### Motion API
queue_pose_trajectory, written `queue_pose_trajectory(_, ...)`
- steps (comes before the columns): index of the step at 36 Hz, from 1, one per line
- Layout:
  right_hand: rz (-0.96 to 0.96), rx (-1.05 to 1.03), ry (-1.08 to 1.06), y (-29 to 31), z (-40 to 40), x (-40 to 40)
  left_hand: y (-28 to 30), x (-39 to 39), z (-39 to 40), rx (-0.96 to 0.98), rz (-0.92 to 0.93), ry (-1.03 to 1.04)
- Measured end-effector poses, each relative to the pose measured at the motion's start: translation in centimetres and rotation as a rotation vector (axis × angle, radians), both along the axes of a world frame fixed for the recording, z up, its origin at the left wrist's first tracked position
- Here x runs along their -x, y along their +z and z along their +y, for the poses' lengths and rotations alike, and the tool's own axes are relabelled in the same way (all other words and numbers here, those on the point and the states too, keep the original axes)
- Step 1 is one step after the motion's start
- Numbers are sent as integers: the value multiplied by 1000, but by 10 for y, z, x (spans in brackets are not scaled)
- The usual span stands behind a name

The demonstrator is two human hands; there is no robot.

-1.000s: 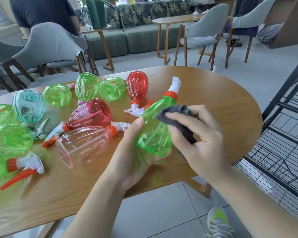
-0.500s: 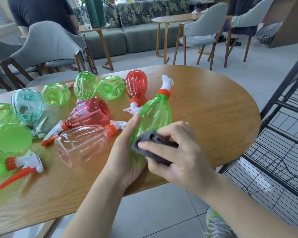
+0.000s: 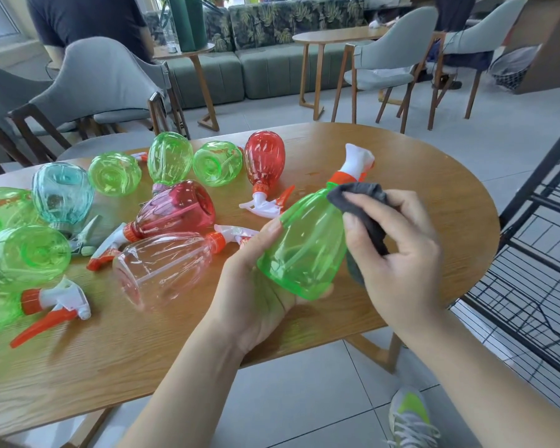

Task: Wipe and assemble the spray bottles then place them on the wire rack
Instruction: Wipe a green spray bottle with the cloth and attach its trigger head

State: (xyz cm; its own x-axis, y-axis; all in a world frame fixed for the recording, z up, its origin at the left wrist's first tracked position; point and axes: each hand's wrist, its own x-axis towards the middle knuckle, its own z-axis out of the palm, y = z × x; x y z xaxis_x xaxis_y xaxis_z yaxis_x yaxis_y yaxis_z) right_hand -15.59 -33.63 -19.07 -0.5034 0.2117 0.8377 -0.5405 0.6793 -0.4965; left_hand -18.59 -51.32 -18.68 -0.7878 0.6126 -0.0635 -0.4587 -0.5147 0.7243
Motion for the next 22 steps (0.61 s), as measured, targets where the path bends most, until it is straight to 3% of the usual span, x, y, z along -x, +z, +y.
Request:
queue_pose_trajectory(6,72,-122,77,-2,-9,-6,0,0,0,-15,86,4)
queue_pose_trajectory(15,15,-5,8,0,3,-1,-3,1,2,16,90,-14)
queue_pose_trajectory(22,97,-239,89,-3,-18,-12,-1,2,-1,47,90,71)
